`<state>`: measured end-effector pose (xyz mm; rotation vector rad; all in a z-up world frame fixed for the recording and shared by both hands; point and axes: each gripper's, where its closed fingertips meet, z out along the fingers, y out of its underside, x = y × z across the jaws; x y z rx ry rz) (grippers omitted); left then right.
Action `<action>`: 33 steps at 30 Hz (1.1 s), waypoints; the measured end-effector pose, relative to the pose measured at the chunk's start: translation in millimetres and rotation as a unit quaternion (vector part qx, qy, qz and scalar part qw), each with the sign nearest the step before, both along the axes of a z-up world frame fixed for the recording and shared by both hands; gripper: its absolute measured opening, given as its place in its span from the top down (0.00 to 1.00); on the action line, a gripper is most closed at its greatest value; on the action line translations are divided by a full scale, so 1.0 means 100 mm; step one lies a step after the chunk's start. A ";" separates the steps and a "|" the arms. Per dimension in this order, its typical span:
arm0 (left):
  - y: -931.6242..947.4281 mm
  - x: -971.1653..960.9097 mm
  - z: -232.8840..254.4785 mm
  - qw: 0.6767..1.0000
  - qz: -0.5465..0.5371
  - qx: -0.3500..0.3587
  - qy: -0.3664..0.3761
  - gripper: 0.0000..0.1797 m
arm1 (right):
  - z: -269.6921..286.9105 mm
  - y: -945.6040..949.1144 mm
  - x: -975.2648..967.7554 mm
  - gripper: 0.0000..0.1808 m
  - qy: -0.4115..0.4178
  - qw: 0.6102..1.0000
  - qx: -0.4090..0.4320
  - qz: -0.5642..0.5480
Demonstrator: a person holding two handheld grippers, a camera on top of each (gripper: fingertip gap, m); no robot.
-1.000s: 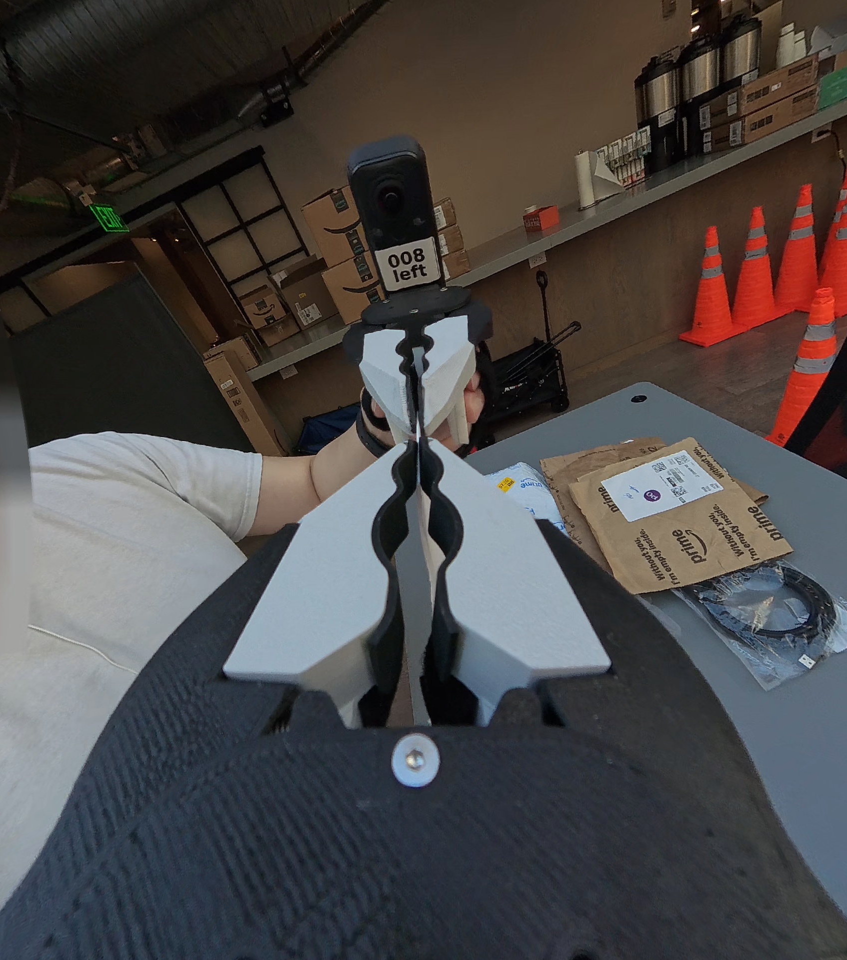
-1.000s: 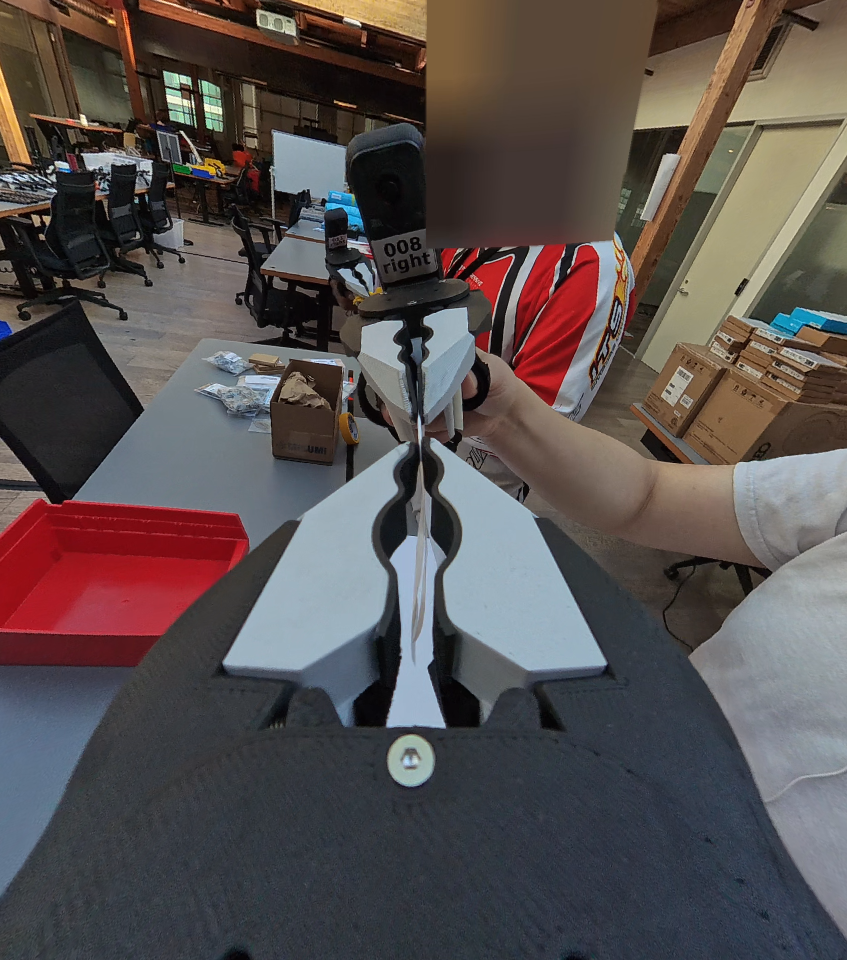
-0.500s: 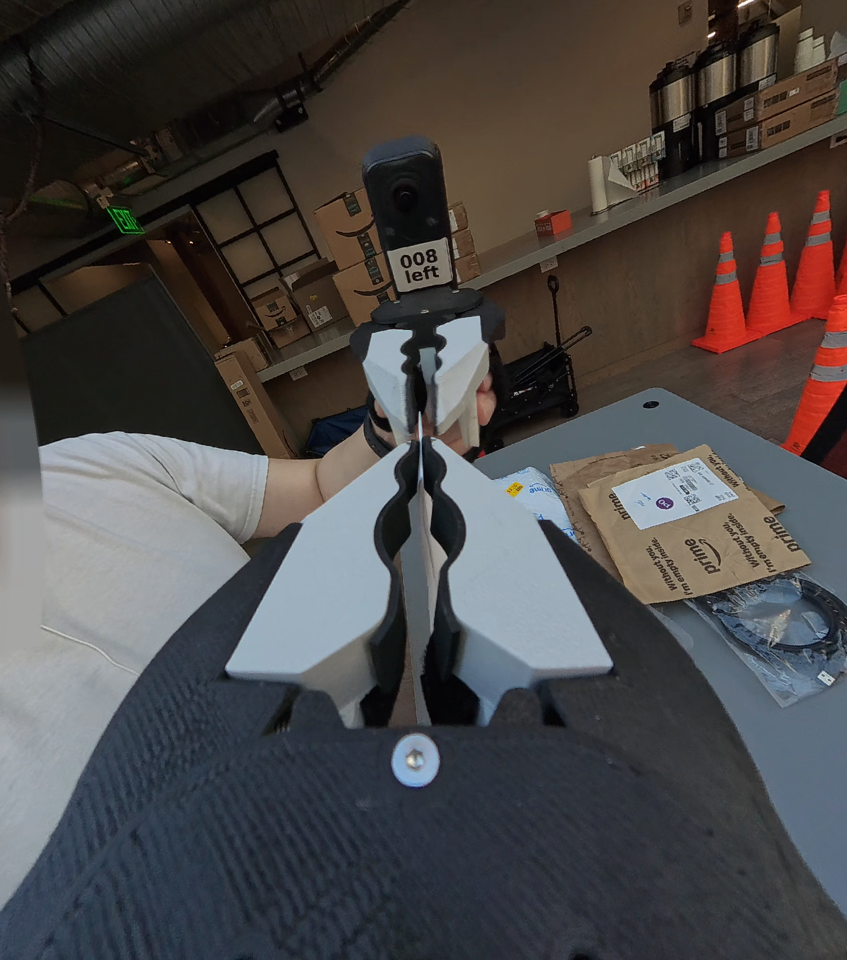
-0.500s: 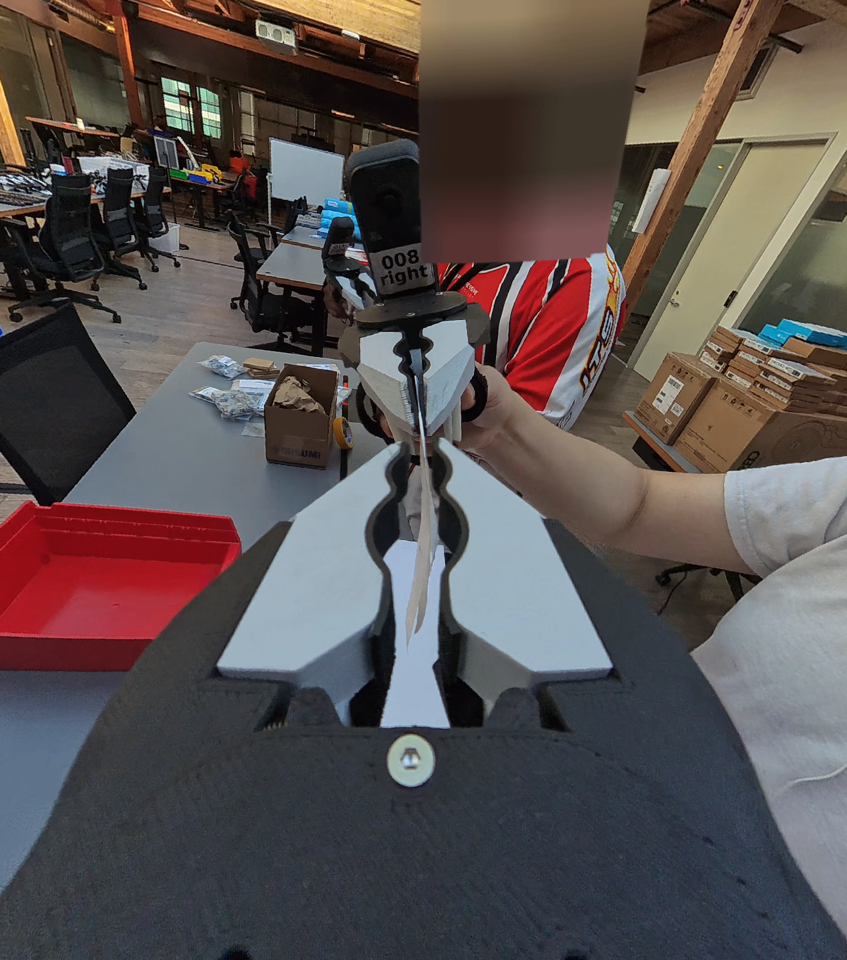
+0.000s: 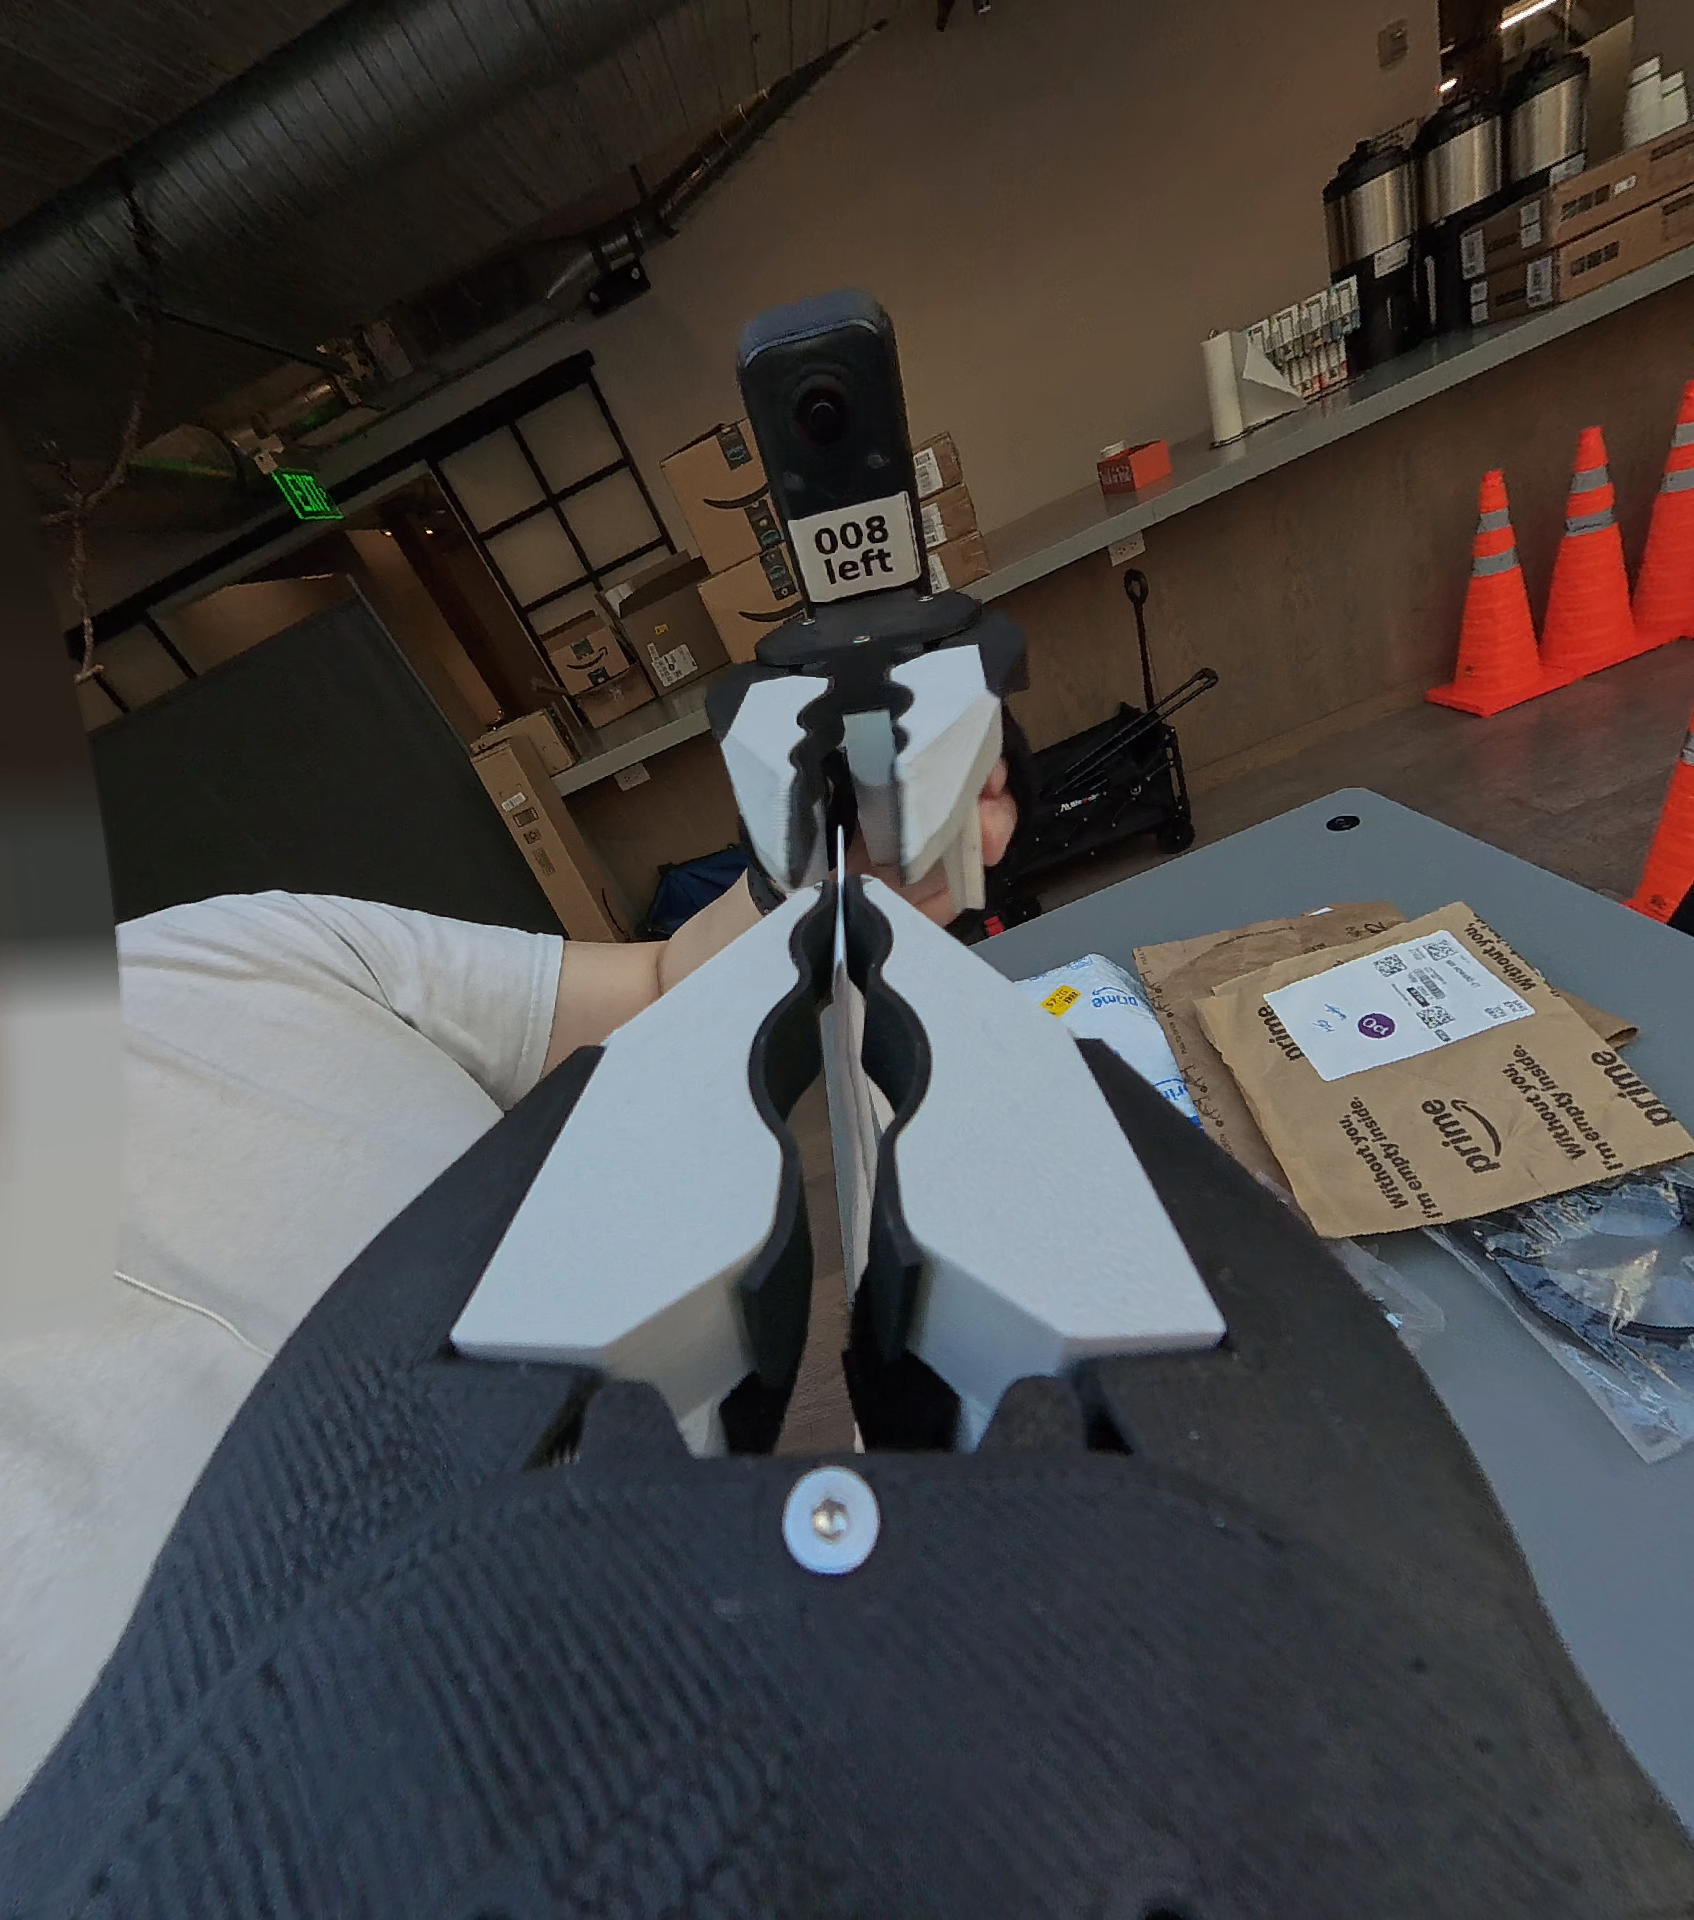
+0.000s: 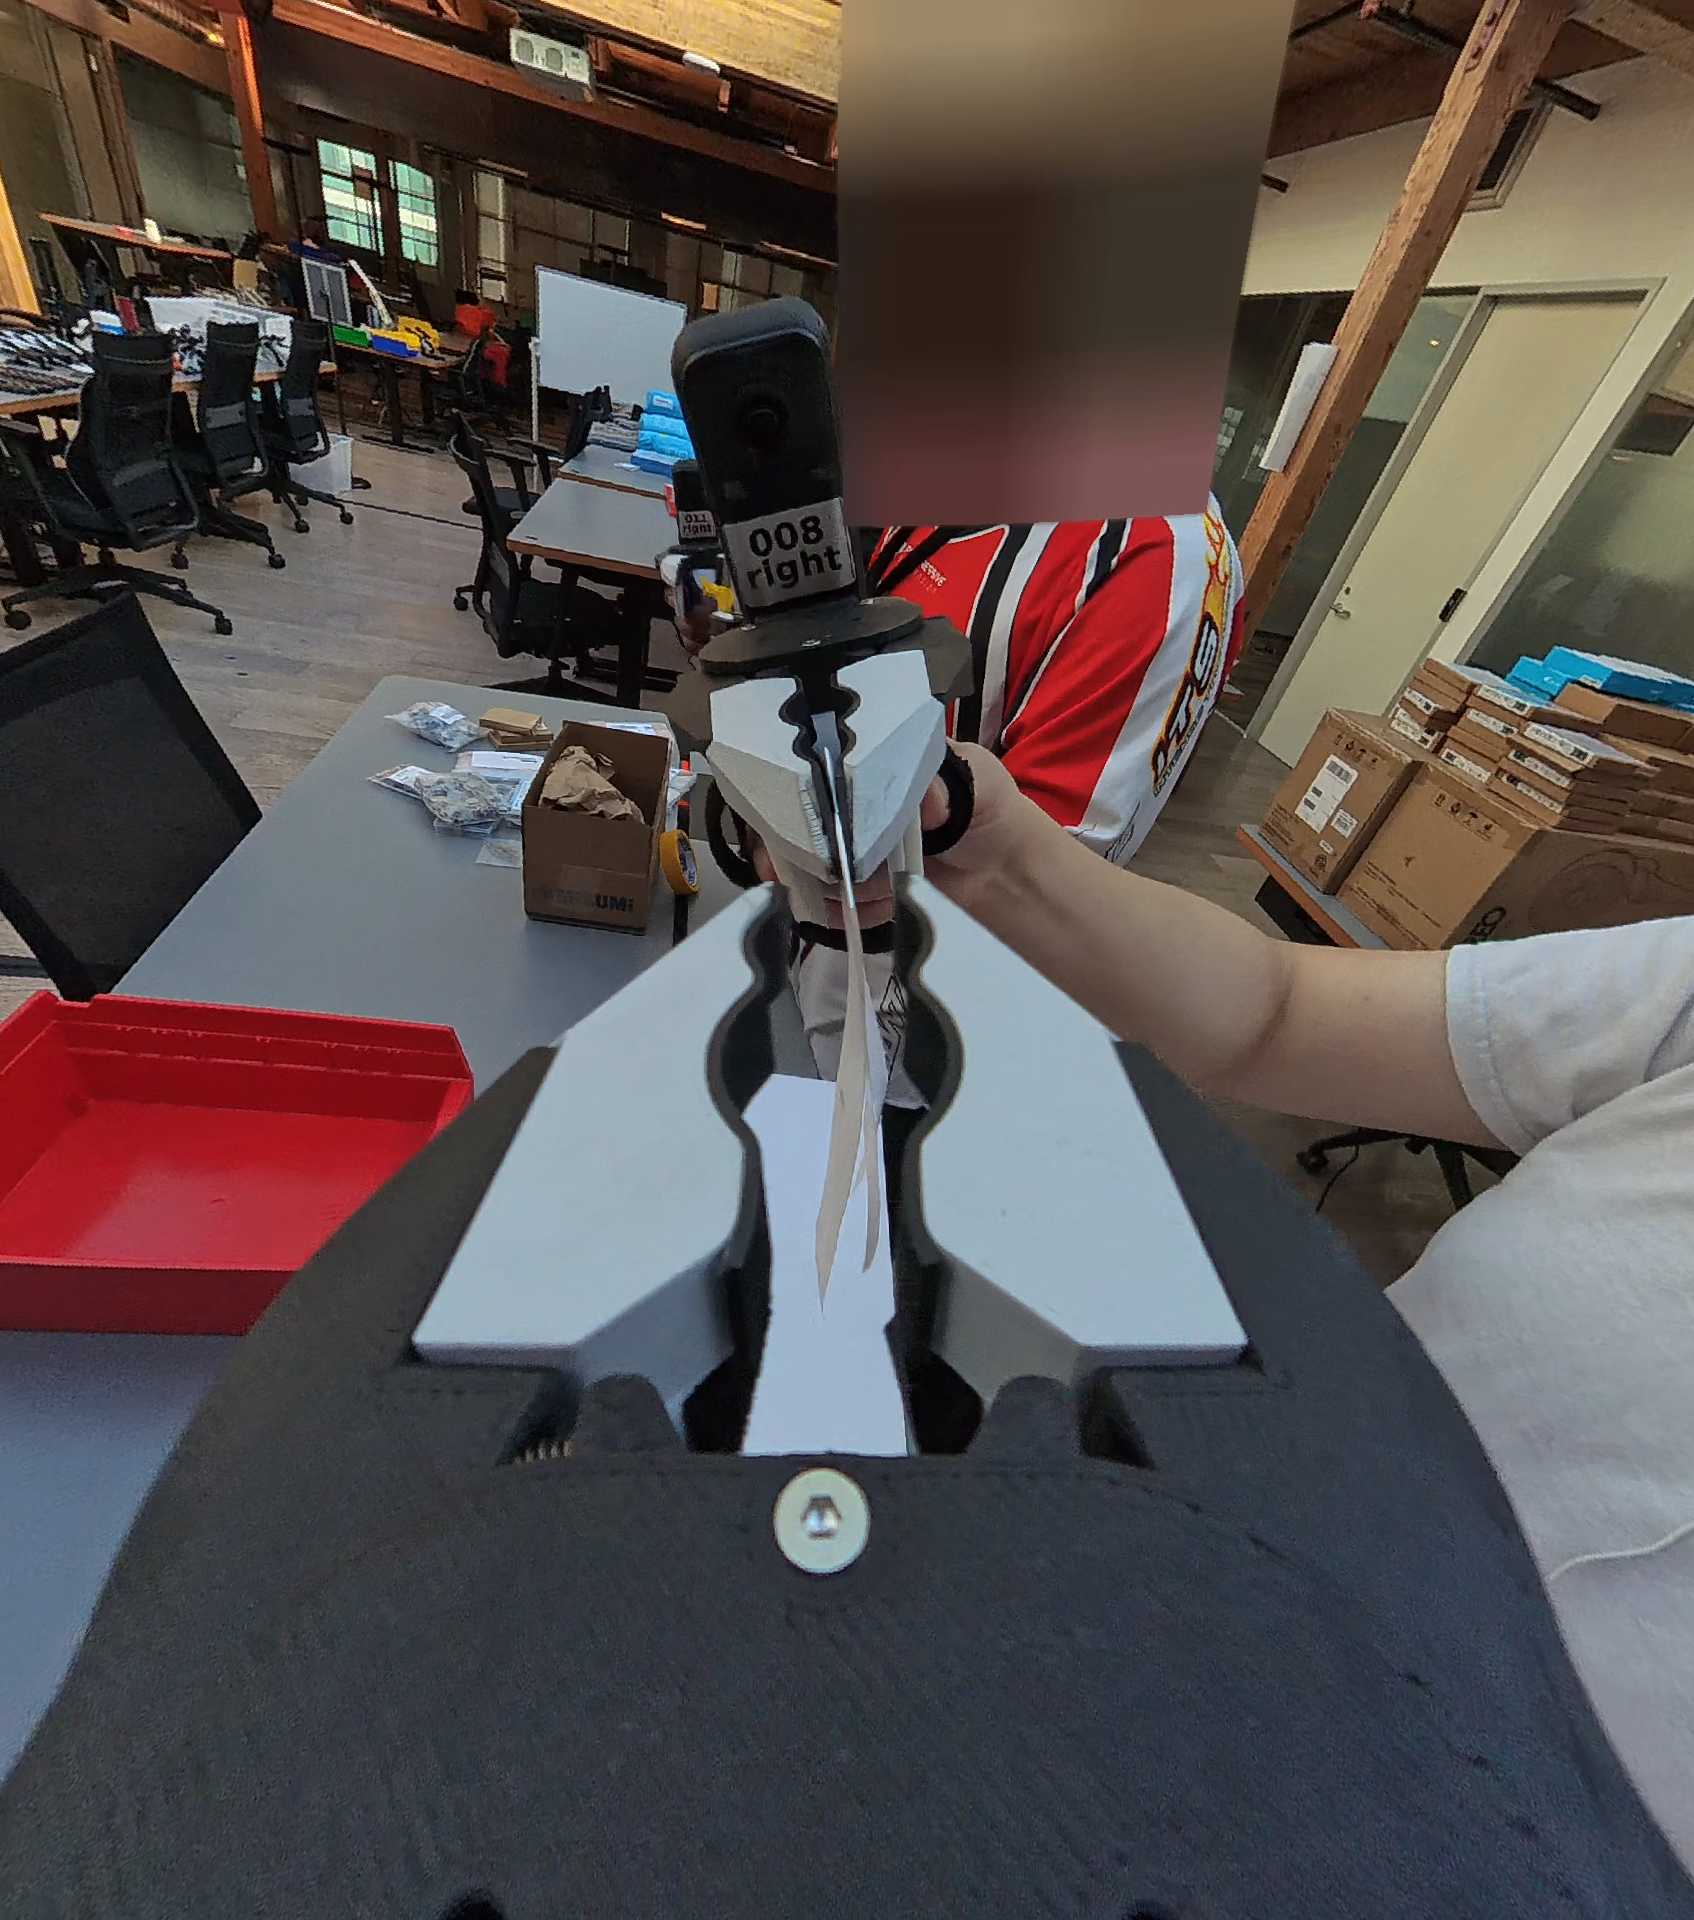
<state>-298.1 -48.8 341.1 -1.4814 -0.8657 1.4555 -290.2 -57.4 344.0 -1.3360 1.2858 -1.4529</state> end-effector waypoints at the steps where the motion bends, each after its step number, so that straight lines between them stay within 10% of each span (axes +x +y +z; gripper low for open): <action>1: 0.00 0.00 0.01 1.000 -0.001 0.007 0.004 1.00 | -0.02 -0.03 0.00 1.00 0.002 1.000 0.002 -0.010; 5: 0.00 -0.03 0.07 1.000 0.003 0.004 0.028 0.85 | 0.01 0.04 -0.01 1.00 -0.008 1.000 -0.003 0.003; 7: 0.04 -0.03 0.05 1.000 -0.001 0.002 0.025 1.00 | 0.03 0.02 -0.01 1.00 -0.013 1.000 -0.004 -0.008; 27: 0.14 0.03 -0.04 0.999 0.022 -0.038 0.027 1.00 | -0.06 0.11 0.06 1.00 0.003 1.000 -0.015 -0.017; 29: 0.12 0.07 0.00 0.998 0.029 -0.038 0.040 0.86 | -0.04 0.14 0.05 1.00 -0.001 1.000 -0.008 -0.004; 33: 0.15 0.21 -0.05 0.999 0.018 -0.016 0.032 1.00 | -0.01 0.15 0.00 1.00 -0.002 1.000 -0.001 -0.001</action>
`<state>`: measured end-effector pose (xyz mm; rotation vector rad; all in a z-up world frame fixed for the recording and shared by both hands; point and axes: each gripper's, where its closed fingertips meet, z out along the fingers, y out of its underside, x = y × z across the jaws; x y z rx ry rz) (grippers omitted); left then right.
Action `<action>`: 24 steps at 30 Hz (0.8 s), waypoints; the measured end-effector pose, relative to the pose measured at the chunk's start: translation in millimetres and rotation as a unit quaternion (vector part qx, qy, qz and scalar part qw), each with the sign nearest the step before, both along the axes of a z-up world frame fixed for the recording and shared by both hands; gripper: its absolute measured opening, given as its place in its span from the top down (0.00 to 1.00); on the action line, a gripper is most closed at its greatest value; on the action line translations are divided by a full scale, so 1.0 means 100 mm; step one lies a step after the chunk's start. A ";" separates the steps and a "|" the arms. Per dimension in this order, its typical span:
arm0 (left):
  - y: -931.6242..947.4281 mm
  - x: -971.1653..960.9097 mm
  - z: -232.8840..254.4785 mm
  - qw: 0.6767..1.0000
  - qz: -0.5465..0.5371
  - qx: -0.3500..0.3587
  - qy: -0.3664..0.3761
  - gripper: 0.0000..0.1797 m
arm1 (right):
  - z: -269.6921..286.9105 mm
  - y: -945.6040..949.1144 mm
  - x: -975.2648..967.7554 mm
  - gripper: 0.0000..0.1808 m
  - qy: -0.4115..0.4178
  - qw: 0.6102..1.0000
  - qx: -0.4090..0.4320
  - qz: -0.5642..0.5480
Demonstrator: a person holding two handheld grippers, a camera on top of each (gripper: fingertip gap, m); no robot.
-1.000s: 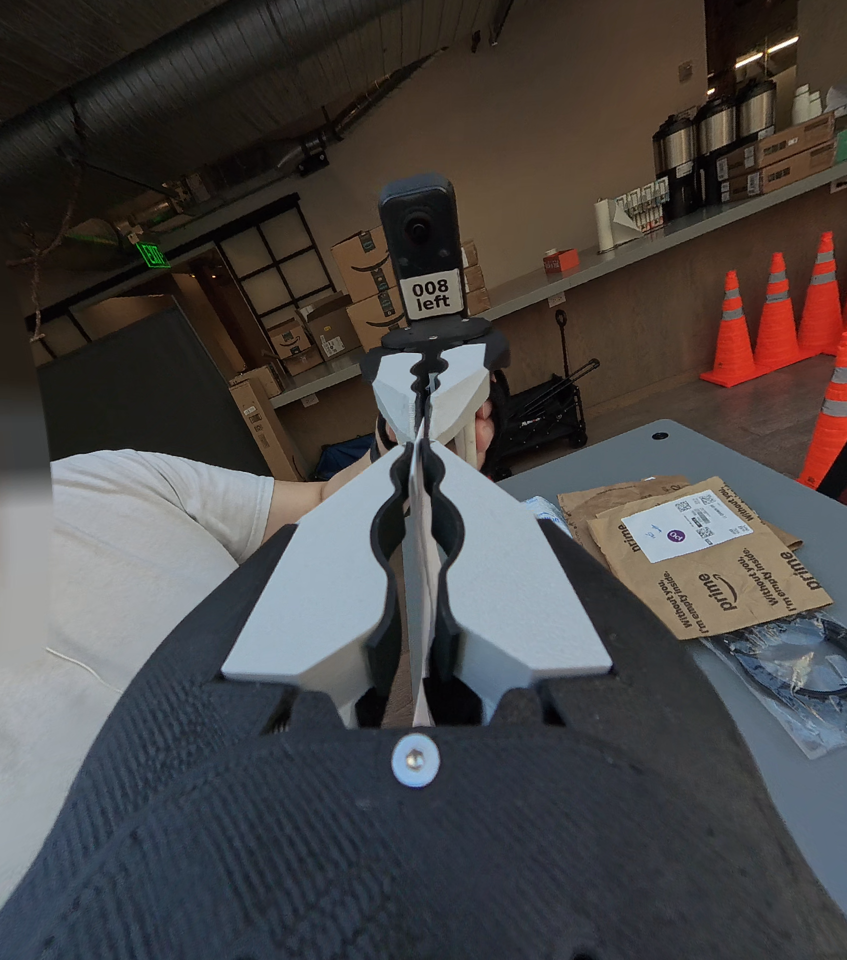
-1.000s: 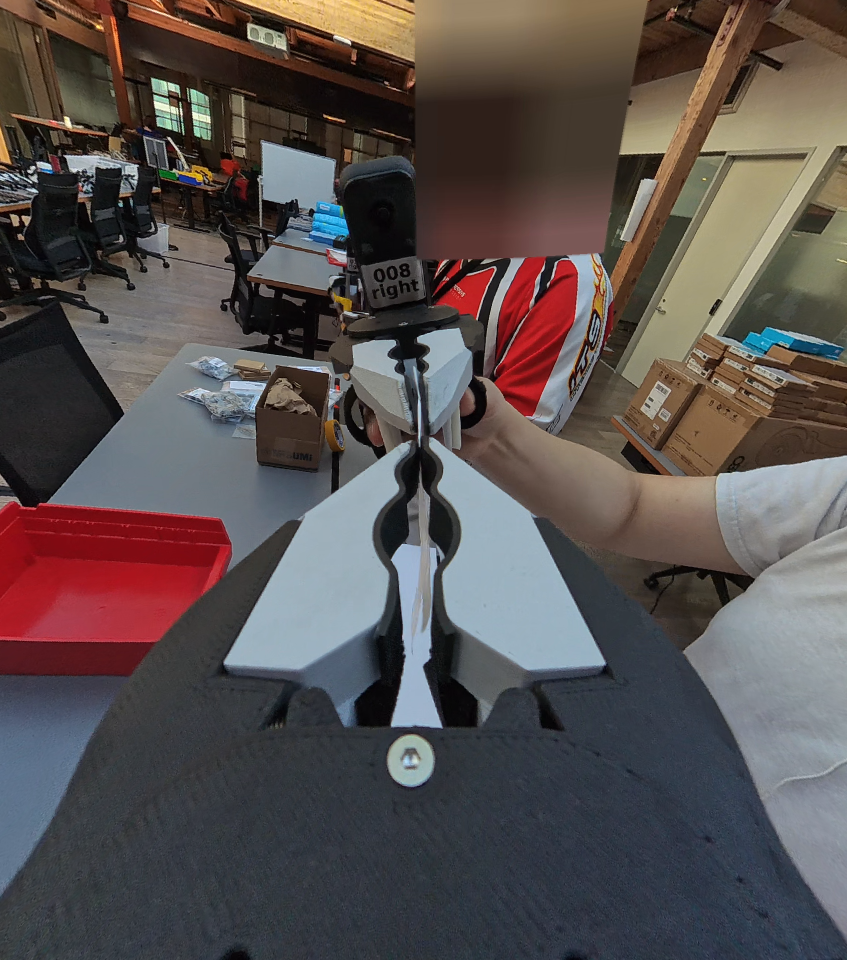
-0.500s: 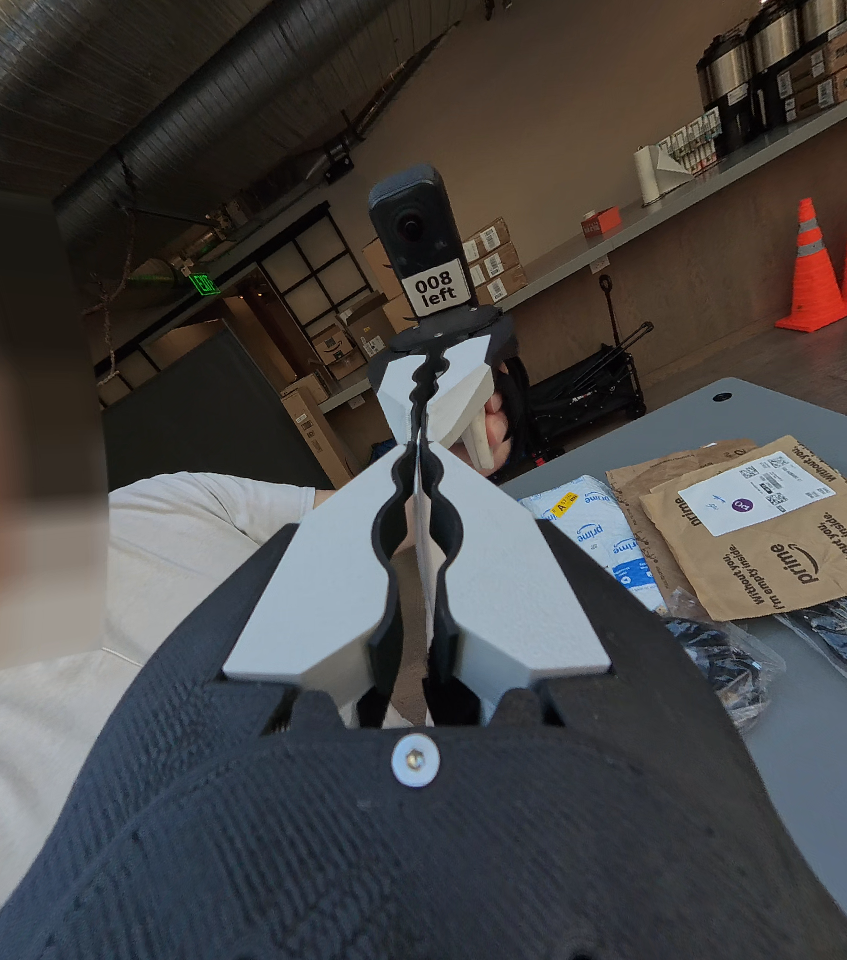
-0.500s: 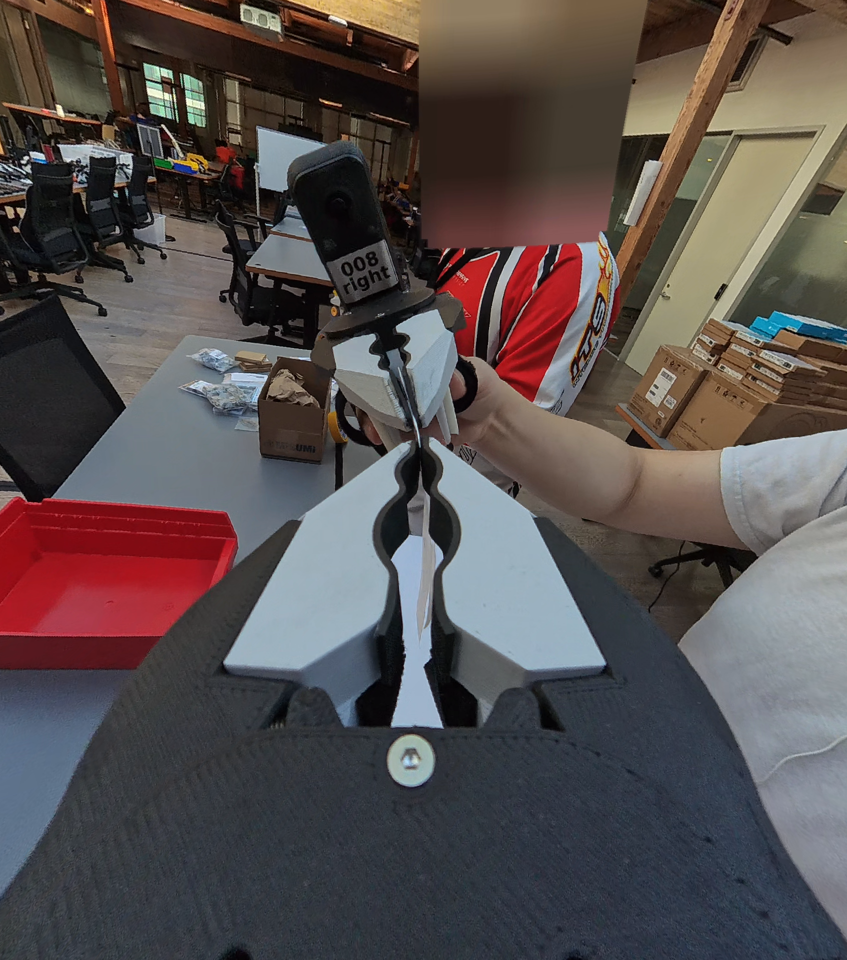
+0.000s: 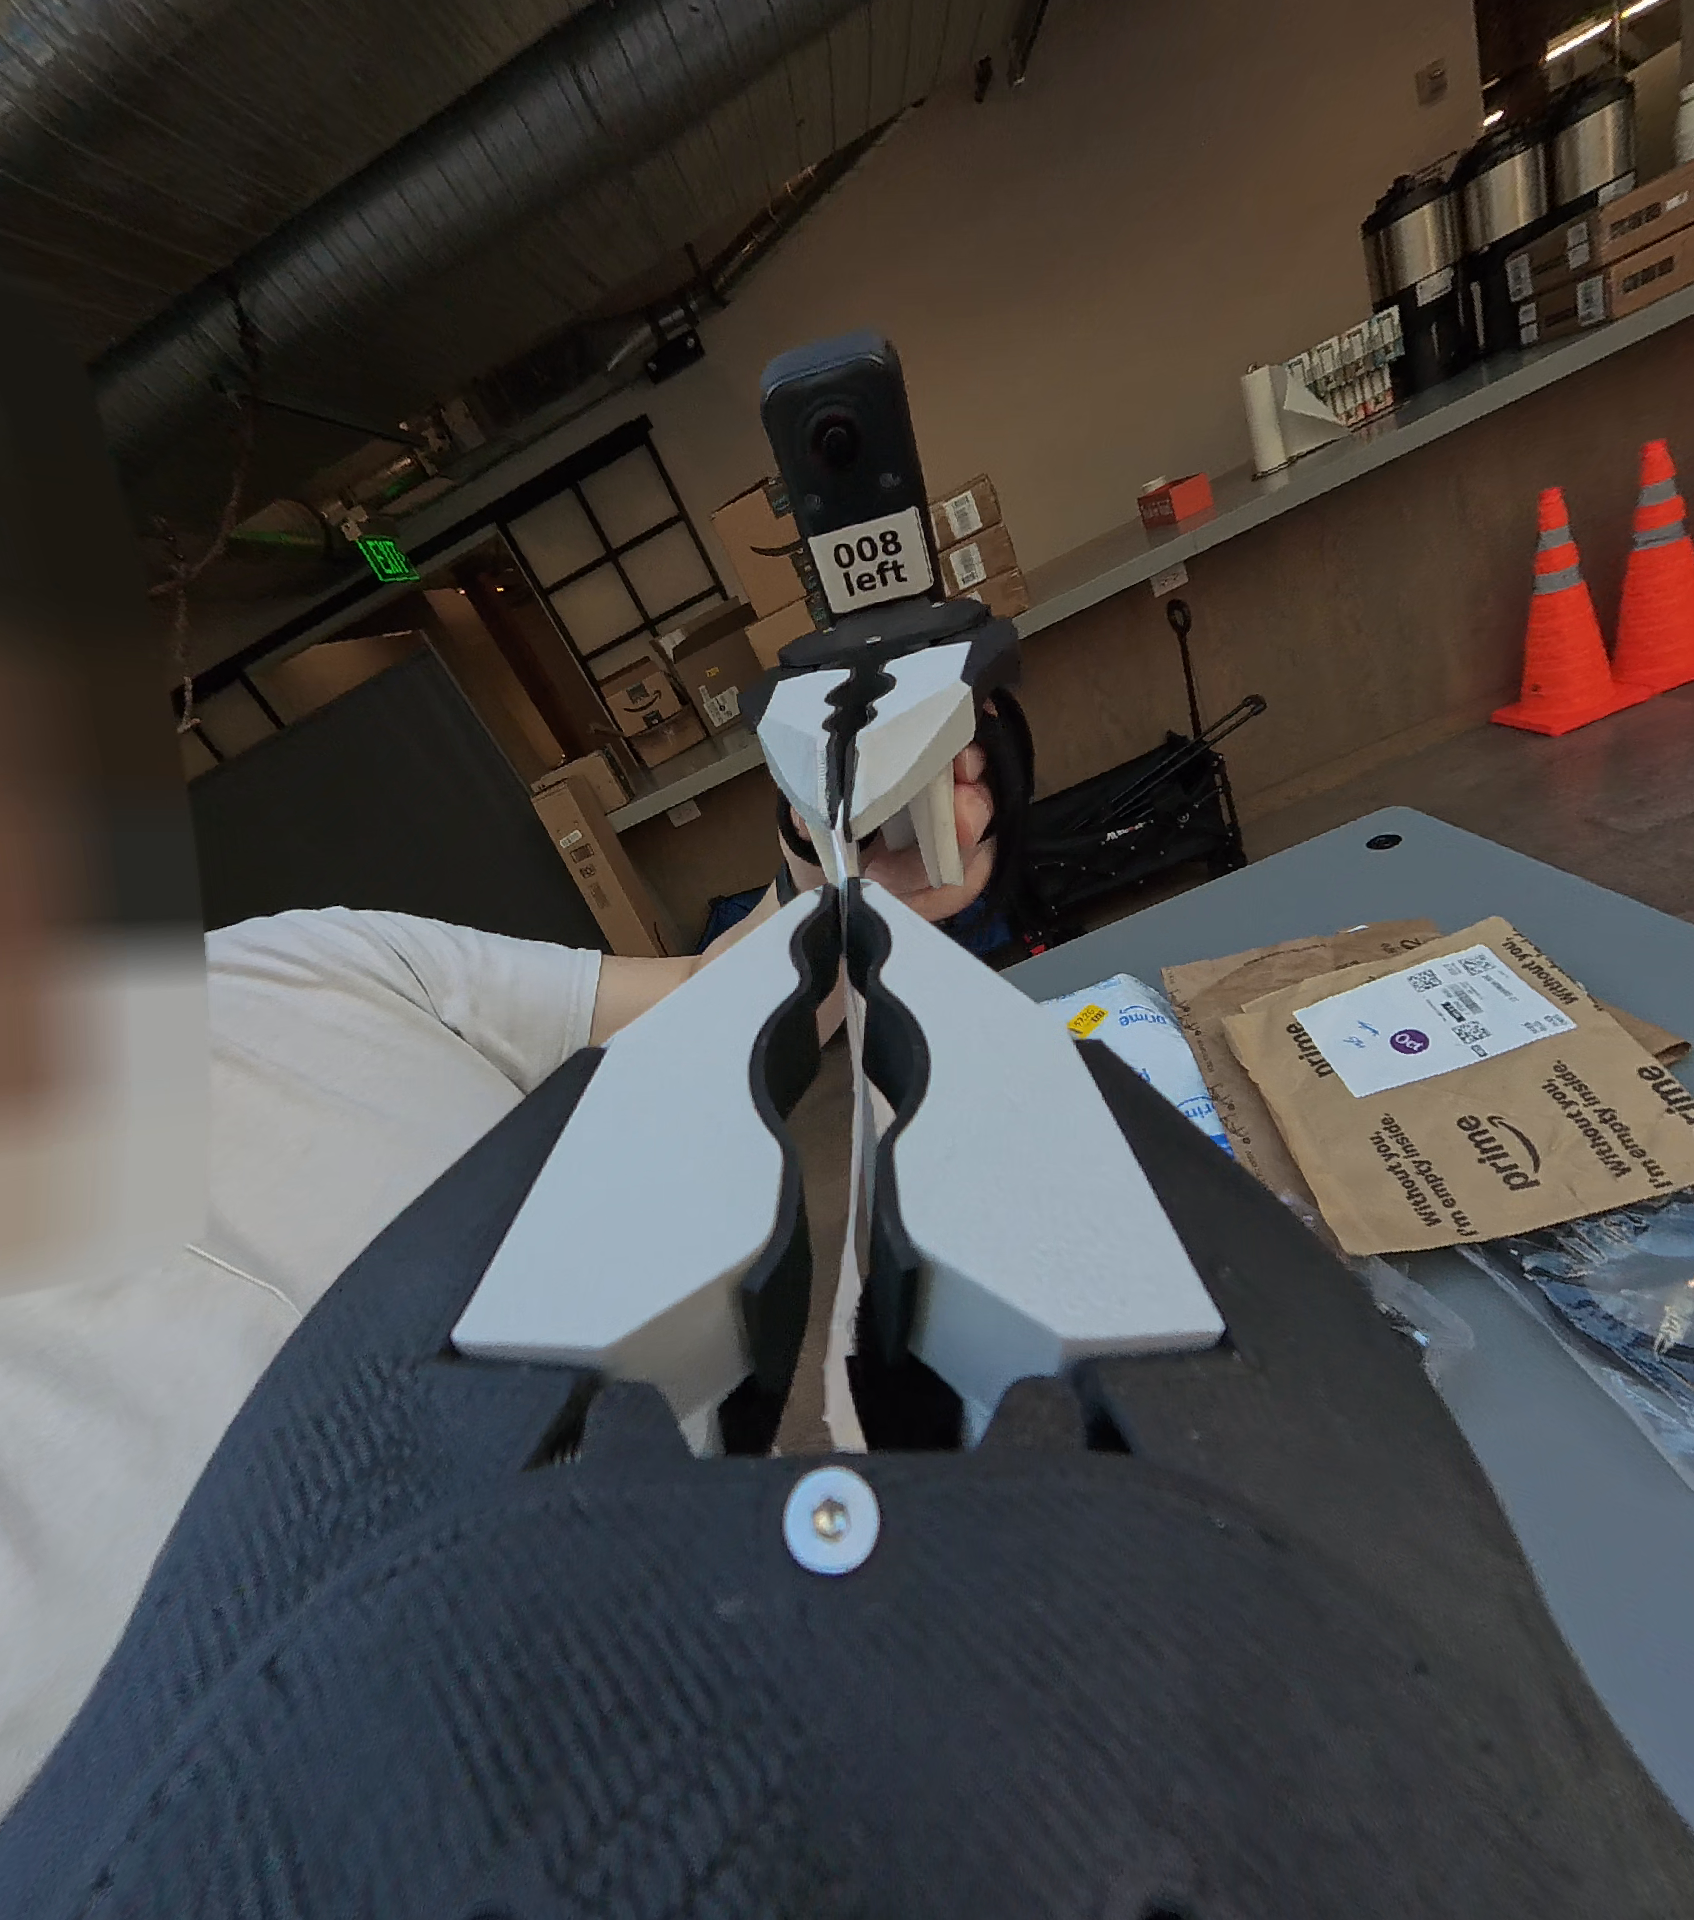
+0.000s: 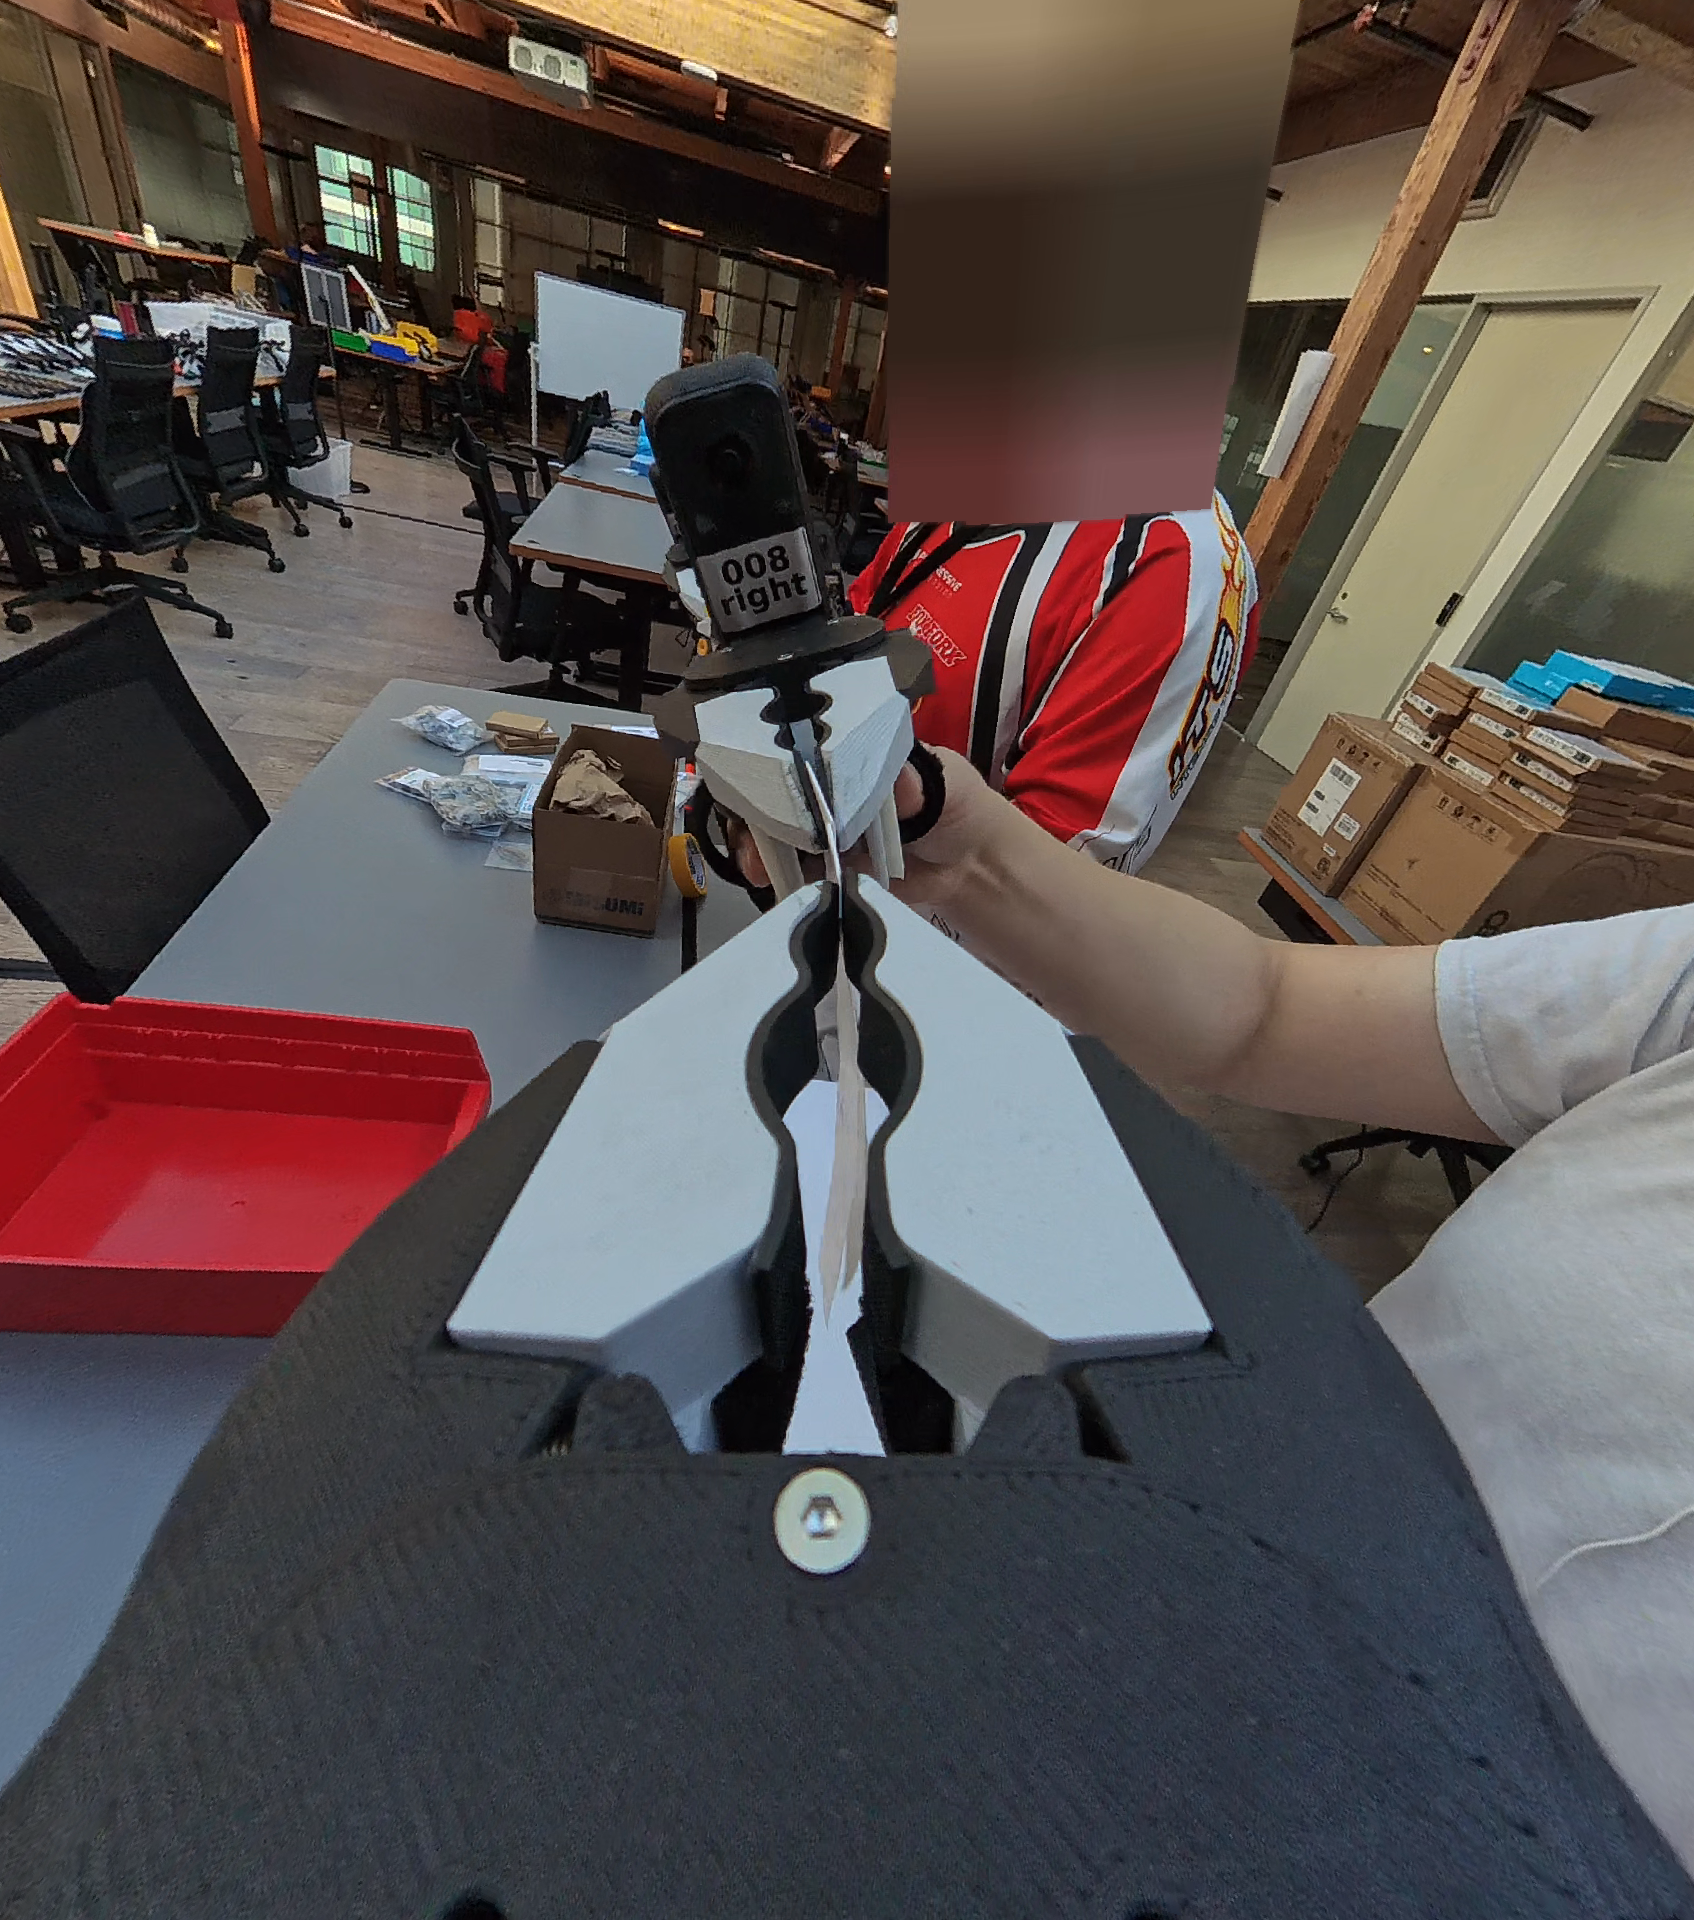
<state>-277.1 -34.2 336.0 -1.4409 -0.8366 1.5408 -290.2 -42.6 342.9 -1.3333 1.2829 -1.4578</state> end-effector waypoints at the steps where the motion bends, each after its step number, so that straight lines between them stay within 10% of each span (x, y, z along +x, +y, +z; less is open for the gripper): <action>1: -0.03 0.00 -0.01 1.000 0.009 -0.003 -0.003 1.00 | -0.01 0.00 0.00 1.00 0.004 1.000 0.005 0.002; 5: -0.03 -0.02 0.01 1.000 0.004 -0.006 -0.004 1.00 | 0.01 -0.01 -0.01 1.00 -0.002 1.000 0.003 -0.006; 8: 0.03 -0.01 0.00 1.000 -0.018 0.002 -0.007 1.00 | 0.00 0.01 0.04 0.81 0.003 1.000 0.003 0.004; 11: 0.02 -0.03 0.02 1.000 -0.022 0.016 -0.003 1.00 | 0.01 0.01 0.09 1.00 -0.005 1.000 0.003 0.006; 20: 0.02 0.06 0.04 1.000 -0.027 0.007 0.002 1.00 | 0.02 -0.01 0.13 1.00 -0.007 1.000 0.022 0.011; 22: 0.02 0.06 0.04 0.999 -0.034 0.017 -0.002 1.00 | 0.04 0.00 0.17 0.87 -0.006 1.000 0.011 0.011; 24: 0.00 0.02 0.01 0.999 -0.029 0.022 -0.015 1.00 | 0.05 -0.02 0.21 1.00 -0.007 1.000 0.005 0.003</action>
